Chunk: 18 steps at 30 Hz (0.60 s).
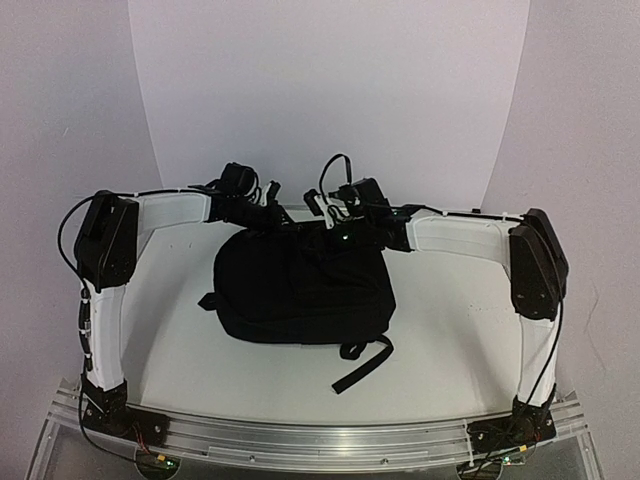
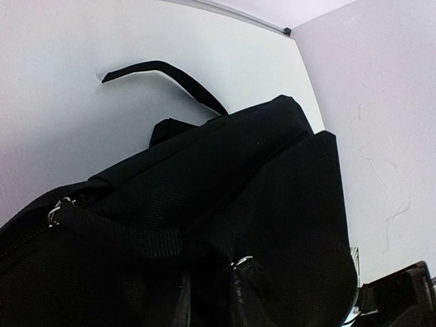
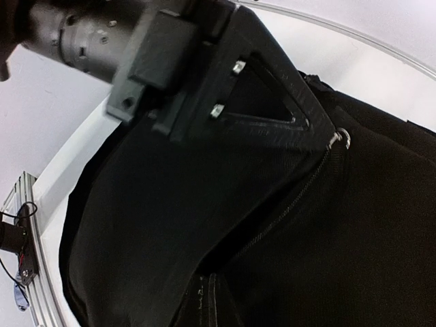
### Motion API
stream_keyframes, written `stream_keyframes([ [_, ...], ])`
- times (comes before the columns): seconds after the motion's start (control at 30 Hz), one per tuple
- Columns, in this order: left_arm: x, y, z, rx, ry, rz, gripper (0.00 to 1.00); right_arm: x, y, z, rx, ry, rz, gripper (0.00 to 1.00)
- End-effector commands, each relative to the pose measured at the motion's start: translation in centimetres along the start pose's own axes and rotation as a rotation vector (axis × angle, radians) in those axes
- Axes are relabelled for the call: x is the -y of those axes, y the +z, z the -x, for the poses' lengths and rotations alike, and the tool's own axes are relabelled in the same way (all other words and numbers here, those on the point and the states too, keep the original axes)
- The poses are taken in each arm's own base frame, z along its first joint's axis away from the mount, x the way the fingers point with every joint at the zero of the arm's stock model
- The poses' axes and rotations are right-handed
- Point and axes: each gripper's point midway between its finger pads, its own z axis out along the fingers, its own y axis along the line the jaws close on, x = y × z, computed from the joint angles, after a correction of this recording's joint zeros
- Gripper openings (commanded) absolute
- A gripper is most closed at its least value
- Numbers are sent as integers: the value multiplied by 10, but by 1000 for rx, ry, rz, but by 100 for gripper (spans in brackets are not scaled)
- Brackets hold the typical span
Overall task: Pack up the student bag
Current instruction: Zip the student bag at the center of the board.
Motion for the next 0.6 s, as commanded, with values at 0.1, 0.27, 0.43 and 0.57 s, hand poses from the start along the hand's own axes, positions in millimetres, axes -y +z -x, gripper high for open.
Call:
stream_keyframes([
  [0.1, 23, -6, -3, 23, 106, -122, 1, -5, -64, 37, 163, 76, -145, 9],
  [0.27, 65, -9, -29, -43, 250, -342, 0, -6, -85, 46, 201, 91, -168, 29],
  [0.43, 102, -16, -48, -67, 344, -477, 0, -3, -95, 49, 186, 95, -137, 31],
  [0.57, 106, -26, -52, -15, 294, -488, 0, -5, -93, 38, 133, 48, -104, 37],
])
